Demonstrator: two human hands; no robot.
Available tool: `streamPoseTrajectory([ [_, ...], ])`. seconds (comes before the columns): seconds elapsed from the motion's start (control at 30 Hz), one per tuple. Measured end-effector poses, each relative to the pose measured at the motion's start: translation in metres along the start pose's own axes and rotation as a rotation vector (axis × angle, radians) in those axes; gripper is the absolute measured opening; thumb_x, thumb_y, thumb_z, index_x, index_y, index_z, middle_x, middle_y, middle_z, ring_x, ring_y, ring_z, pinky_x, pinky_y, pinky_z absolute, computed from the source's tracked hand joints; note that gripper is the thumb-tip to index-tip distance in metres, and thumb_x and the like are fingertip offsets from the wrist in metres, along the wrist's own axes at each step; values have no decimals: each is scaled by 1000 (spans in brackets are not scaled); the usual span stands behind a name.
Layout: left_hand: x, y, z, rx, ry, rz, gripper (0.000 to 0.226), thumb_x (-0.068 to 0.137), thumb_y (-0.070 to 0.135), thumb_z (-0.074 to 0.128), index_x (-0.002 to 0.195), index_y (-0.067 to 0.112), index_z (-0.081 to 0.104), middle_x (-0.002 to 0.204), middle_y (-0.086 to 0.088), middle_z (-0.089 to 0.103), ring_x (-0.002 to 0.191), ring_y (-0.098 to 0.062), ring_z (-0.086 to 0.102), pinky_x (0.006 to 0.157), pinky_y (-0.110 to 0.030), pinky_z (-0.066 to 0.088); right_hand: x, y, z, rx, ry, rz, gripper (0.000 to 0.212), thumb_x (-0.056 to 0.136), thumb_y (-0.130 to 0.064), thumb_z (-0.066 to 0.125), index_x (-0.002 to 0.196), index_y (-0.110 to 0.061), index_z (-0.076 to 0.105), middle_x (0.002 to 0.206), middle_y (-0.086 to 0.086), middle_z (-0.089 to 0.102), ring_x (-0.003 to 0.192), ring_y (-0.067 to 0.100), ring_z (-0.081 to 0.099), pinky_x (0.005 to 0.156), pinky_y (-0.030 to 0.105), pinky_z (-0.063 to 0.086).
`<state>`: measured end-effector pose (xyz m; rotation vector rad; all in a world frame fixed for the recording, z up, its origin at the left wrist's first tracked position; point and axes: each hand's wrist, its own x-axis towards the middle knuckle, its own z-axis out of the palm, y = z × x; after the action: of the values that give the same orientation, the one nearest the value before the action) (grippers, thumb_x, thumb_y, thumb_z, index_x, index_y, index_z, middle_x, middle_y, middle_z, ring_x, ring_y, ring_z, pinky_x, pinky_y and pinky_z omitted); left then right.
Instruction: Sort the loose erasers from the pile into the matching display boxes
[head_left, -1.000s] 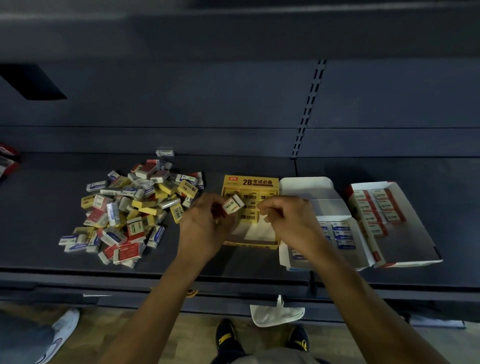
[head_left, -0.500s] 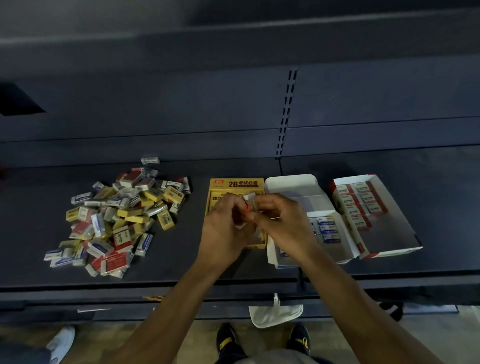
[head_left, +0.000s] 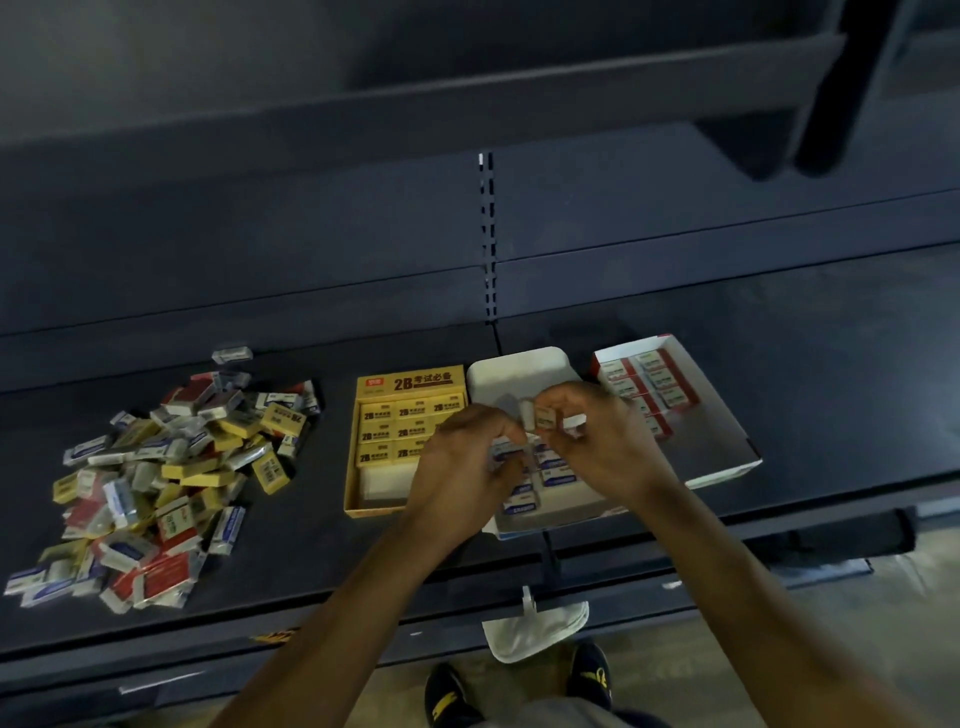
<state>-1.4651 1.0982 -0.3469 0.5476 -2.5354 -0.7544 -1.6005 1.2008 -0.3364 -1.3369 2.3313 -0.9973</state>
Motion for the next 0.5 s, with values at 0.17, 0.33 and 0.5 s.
streamPoseTrajectory([
  [0.17,8,9,14,82,-56,37,21,73,21,66,93,16,67,98,-1,65,91,-20,61,78,-26,48,-4,21,-28,-212,-43,-46,13,86,-13,62,99,-15,64,92,1,68,80,15,66,62,23,54],
  [0.33,13,21,24,201,-92,100,24,71,18,74,95,17,66,97,-2,66,91,-25,61,76,-34,52,-6,40,-51,-255,-96,-78,11,90,-19,58,96,-15,65,91,0,67,78,14,63,67,31,54],
  [0.5,17,34,38,231,-175,100,34,78,36,59,105,17,65,106,-4,66,98,-26,58,80,-38,52,-7,42,-68,-180,-129,-60,15,84,-19,66,97,-14,63,105,2,62,96,17,58,81,35,52],
])
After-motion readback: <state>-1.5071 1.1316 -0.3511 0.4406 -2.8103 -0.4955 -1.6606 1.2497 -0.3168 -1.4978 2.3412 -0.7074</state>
